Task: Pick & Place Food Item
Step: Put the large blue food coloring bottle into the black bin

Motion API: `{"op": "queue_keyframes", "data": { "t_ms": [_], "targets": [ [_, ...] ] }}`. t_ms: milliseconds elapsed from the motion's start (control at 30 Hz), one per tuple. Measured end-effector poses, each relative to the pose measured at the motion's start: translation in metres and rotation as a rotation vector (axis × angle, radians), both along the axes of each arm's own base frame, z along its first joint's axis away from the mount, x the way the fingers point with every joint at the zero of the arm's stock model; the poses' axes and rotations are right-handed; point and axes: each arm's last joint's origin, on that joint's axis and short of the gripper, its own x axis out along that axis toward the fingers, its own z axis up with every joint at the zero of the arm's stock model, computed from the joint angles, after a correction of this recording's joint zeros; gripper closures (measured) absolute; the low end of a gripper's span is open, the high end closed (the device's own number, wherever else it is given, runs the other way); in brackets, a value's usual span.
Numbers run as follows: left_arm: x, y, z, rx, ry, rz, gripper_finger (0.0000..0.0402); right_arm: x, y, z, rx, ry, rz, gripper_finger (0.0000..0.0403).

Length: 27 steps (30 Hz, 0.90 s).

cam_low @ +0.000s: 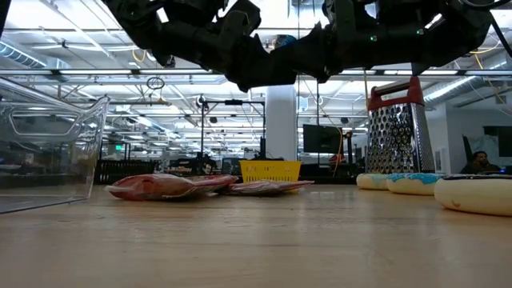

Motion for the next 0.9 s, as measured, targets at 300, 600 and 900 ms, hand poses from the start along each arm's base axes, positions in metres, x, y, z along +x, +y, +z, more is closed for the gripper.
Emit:
{"op": "queue_keyframes", "data": {
  "t_ms": [300, 600, 900],
  "targets": [
    [-0.001, 0.006, 0.002, 0.001, -0.012, 0.029, 0.0334, -0.001, -0.002, 0.001, 0.049, -0.007, -0.063, 0.0302],
    [-0.008, 0.023, 0.018, -0.068, -0.051, 0.061, 0.0346, -0.016, -0.002, 0.025, 0.065, -0.024, -0.067, 0.0184],
    [-0.032, 0.051, 0.040, -0.083, -0.023, 0.139, 0.0338, -0.036, -0.002, 0.039, 0.097, 0.051, -0.064, 0.0138]
  ]
}}
